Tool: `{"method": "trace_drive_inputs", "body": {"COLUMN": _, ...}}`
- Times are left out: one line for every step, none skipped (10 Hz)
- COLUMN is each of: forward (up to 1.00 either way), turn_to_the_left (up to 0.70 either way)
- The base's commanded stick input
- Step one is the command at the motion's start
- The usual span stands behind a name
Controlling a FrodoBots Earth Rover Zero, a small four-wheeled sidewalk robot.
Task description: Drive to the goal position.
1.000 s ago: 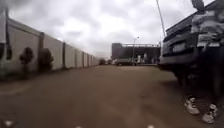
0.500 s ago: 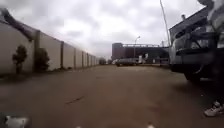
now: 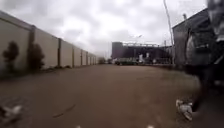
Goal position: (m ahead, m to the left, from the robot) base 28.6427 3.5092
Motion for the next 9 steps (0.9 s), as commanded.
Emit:
{"method": "trace_drive_inputs", "body": {"forward": 1.0, "turn_to_the_left": 0.0}}
{"method": "trace_drive_inputs", "body": {"forward": 1.0, "turn_to_the_left": 0.0}}
{"method": "trace_drive_inputs", "body": {"forward": 1.0, "turn_to_the_left": 0.0}}
{"method": "trace_drive_inputs", "body": {"forward": 1.0, "turn_to_the_left": 0.0}}
{"method": "trace_drive_inputs", "body": {"forward": 1.0, "turn_to_the_left": 0.0}}
{"method": "trace_drive_inputs", "body": {"forward": 1.0, "turn_to_the_left": 0.0}}
{"method": "trace_drive_inputs", "body": {"forward": 1.0, "turn_to_the_left": 0.0}}
{"method": "trace_drive_inputs", "body": {"forward": 1.0, "turn_to_the_left": 0.0}}
{"method": "trace_drive_inputs", "body": {"forward": 1.0, "turn_to_the_left": 0.0}}
